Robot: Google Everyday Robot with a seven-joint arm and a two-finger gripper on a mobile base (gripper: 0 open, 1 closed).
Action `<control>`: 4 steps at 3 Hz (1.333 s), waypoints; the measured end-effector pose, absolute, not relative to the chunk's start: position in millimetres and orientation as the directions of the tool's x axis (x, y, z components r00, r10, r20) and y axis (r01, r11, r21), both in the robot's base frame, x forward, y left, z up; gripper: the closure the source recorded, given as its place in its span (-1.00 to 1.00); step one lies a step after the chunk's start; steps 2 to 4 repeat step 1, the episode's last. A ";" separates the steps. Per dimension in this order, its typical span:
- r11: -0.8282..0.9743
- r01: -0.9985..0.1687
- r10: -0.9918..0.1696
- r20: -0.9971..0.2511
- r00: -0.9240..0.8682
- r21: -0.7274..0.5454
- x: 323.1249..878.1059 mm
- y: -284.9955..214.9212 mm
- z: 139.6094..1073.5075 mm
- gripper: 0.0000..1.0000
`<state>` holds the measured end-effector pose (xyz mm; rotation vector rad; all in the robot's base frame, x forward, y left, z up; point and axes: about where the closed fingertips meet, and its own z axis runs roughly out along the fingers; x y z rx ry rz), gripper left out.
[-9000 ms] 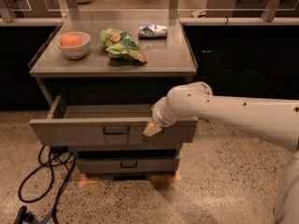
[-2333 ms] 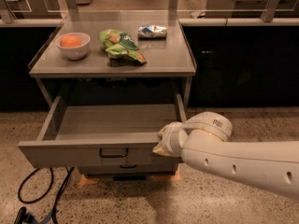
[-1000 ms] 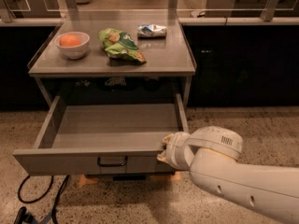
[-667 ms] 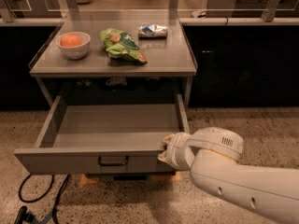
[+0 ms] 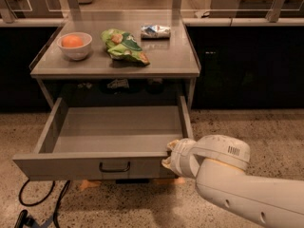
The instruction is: Open top drawer
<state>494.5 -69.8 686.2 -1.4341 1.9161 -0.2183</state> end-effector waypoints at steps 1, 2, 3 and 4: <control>0.366 -0.767 -0.889 -0.442 -0.120 -0.528 494.5 -69.8 686.2 0.26; 0.366 -0.767 -0.889 -0.442 -0.120 -0.528 494.5 -69.8 686.2 0.26; 0.366 -0.767 -0.889 -0.442 -0.120 -0.528 494.5 -69.8 686.2 0.26; 0.366 -0.767 -0.889 -0.442 -0.120 -0.528 494.5 -69.8 686.2 0.26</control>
Offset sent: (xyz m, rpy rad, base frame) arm 0.0000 0.0000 0.0000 0.0000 0.0000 0.0000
